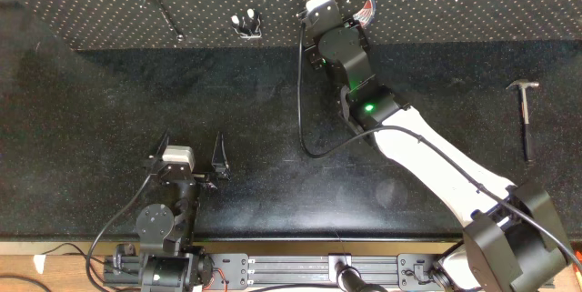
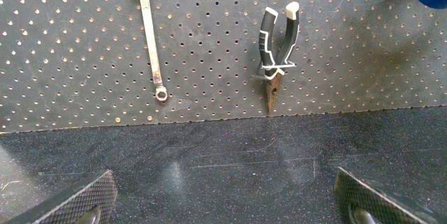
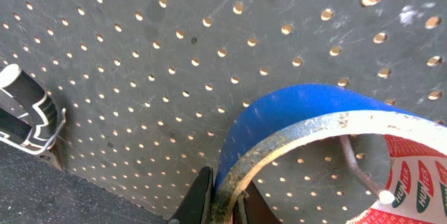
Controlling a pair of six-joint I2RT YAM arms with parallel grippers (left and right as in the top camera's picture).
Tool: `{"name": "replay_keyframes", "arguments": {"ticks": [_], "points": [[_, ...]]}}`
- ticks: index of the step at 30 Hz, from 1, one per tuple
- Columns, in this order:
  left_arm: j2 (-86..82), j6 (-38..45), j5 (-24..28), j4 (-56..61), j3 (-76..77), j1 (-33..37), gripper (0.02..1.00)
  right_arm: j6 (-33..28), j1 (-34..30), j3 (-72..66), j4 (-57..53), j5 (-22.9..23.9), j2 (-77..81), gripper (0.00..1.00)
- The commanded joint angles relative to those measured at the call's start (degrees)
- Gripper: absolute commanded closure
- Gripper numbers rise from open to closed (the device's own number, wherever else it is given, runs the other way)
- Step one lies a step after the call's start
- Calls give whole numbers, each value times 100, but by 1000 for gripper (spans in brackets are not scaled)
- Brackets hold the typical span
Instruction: Place Tools Onto Pegboard
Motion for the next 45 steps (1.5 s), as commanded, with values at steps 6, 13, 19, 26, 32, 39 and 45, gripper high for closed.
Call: {"name": "replay_keyframes", "arguments": {"ticks": [6,13,19,26,32,39,45], "points": [[-42,72,-59,-44,-15,-28,23,-188,-24,74,369,129,229,923],[-42,72,-61,-44,-15,-28,25,-208,-122,74,632,129,490,921],[-42,72,-59,-44,-15,-28,20,-203,-39,74,586,61,487,779],[-42,72,-61,-44,-15,-28,23,-201,304,74,-798,61,-389,772],[-42,72,-61,-44,-15,-28,23,785,170,74,-4190,61,-1827,189],[-42,72,-61,-44,-15,-28,23,1847,-3202,31,-6607,-708,-2264,91],[-42,72,-61,-44,-15,-28,23,-452,-5678,-345,-6601,-1749,-1751,93]]}}
